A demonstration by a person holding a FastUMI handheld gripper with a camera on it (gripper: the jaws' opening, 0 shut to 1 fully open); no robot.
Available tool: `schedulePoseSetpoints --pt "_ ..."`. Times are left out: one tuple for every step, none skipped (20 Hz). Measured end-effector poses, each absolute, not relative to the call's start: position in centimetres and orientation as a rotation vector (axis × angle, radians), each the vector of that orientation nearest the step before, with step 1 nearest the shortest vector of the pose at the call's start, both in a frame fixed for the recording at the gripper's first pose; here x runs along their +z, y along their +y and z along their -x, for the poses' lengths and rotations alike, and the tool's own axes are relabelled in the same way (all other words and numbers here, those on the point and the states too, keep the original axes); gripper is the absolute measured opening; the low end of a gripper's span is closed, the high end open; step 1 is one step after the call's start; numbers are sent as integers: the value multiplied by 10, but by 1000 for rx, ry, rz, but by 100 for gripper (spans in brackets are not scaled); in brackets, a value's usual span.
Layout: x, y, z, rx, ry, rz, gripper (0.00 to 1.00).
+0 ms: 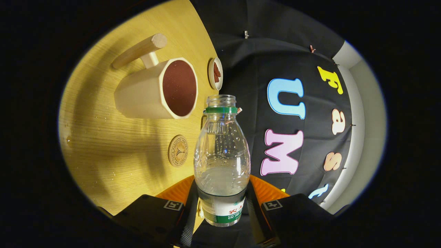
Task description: Take the bottle from table, then pour the juice into the cup, finally place the bottle on the coaster
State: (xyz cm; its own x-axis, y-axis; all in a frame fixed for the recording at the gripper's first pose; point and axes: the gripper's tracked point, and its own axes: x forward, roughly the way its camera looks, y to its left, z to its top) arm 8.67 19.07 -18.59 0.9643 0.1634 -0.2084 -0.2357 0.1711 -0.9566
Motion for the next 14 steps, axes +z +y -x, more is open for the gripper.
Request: schedulePoseSetpoints --pt "-185 192 -86 286 54 1383 68" --pt "-185 191 -86 289 46 1393 68" --pt "-184 193 -85 293 41 1401 68" --pt "-184 194 -85 295 37 1405 68" --pt "-183 194 -84 296 35 1411 68" --pt "-183 194 -85 297 32 1417 68" --pt "-183 194 -85 298 28 1423 68" --pt "-183 196 -84 303 26 1429 68" --pt "-182 196 -84 307 23 1432 68" --pt "-183 197 -84 311 19 1437 68" --pt "-181 197 -83 311 15 1445 68" --pt "-180 197 -83 310 10 1457 68" --pt "-180 196 -82 312 6 1466 68" --pt "-180 196 -83 312 1 1475 68"
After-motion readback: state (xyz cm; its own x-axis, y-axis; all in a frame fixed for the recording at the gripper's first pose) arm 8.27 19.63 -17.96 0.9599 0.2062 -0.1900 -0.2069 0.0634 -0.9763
